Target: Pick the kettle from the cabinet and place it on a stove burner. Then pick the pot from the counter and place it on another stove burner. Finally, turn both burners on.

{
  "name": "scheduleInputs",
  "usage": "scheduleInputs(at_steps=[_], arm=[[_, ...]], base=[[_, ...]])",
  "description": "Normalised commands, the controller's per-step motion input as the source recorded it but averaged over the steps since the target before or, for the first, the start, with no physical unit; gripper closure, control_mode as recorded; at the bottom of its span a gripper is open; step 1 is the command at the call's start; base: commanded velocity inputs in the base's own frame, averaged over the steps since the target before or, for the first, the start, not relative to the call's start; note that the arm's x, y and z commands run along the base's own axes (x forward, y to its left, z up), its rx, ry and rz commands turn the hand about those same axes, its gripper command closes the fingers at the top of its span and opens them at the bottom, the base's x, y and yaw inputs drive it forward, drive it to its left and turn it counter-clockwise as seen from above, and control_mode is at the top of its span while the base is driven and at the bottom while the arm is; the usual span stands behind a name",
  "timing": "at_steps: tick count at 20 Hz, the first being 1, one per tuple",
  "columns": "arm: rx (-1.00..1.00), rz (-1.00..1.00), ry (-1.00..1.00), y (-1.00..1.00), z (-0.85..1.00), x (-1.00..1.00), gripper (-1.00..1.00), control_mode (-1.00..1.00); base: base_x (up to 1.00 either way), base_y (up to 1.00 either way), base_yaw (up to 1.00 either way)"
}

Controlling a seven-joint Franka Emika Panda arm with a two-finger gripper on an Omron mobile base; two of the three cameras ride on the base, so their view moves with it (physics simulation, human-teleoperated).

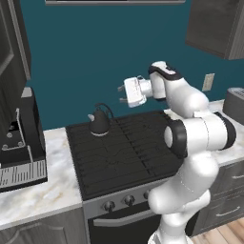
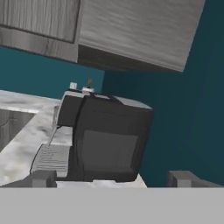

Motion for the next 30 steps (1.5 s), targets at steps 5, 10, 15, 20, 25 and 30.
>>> scheduleInputs(at_steps=[5, 10, 15, 20, 25, 30], arm=[[-0.06, 0.0, -0.03, -0.07, 0.2, -0.53, -1.0, -1.0], [-0.01, 0.0, -0.07, -0.04, 0.01, -0.58, -1.0, -1.0], [0.0, 0.0, -0.1, -0.05, 0.1, -0.66, -1.0, -1.0], [-0.04, 0.0, -0.12, -0.02, 0.28, -0.58, -1.0, -1.0], [-0.12, 0.0, -0.13, 0.0, 0.34, -0.44, -1.0, -1.0], [-0.16, 0.03, -0.16, -0.01, 0.15, -0.39, -1.0, -1.0]], base=[[0.0, 0.0, 0.0], [0.0, 0.0, 0.0], [0.0, 0.0, 0.0], [0.0, 0.0, 0.0], [0.0, 0.0, 0.0], [0.0, 0.0, 0.0]])
